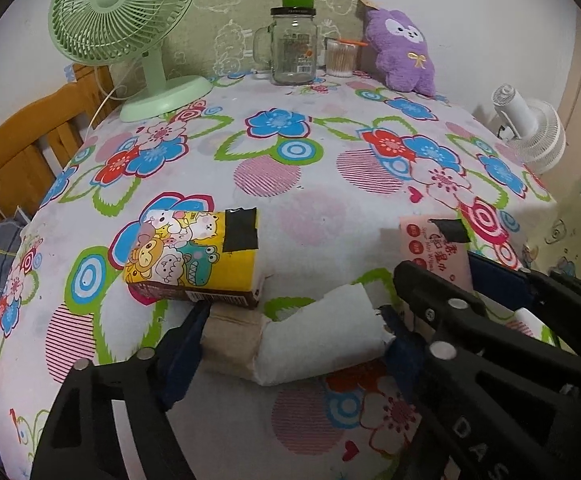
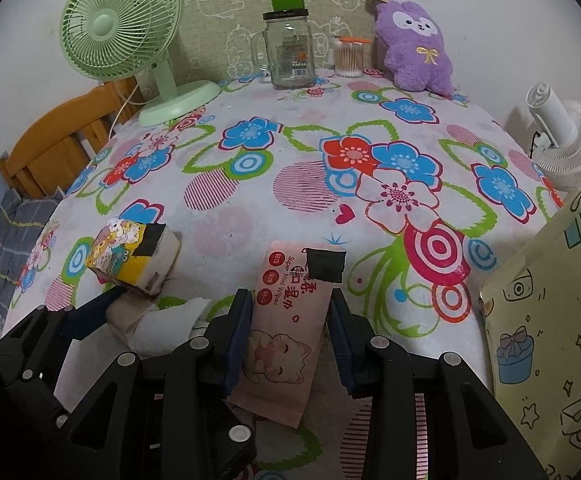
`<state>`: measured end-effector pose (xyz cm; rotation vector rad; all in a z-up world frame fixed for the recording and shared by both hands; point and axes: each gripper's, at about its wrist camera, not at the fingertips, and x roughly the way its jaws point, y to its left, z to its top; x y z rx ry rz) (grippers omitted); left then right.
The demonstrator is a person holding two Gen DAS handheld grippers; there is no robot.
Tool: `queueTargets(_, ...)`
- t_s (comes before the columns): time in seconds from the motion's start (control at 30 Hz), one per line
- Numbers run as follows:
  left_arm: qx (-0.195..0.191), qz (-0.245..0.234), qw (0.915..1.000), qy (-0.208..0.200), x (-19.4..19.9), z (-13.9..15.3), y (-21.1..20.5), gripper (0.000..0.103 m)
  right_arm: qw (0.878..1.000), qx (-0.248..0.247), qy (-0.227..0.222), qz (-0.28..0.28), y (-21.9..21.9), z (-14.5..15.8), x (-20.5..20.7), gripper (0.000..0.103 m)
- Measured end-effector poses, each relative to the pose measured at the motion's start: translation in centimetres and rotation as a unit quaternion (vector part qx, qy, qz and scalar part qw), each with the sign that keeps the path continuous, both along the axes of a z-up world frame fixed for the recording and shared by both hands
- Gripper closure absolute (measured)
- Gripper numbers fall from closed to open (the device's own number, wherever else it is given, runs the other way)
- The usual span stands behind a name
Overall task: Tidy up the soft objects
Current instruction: 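Lift the pink packet with the right tool while the left tool moves to the white-and-beige roll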
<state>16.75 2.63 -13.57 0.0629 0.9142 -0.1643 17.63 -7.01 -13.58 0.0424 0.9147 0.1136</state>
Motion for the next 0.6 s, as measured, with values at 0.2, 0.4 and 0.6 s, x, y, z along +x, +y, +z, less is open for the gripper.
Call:
queueTargets(0.2,0.001,0.003,1.0,-0.001,-0.7,0.2,-0.1,0.022,1.0,0.001,0.0,0.001,-0.1,0.1,-0.4,0.062)
queueTargets(0.4,-0.001,0.009,0.9999,-0.005,-1.5,0.6,-0.1,0.024,1.0,0.003,-0.004,0.004,-0.2,0.4,-1.3,0.062)
queueTargets(0.6,0.0,0.015,0.9998,-0.012,-2.6,1.3,-0.3,0.027,1.0,0.006,-0.01,0.007,-0.4,1.0,-2.3,0.062)
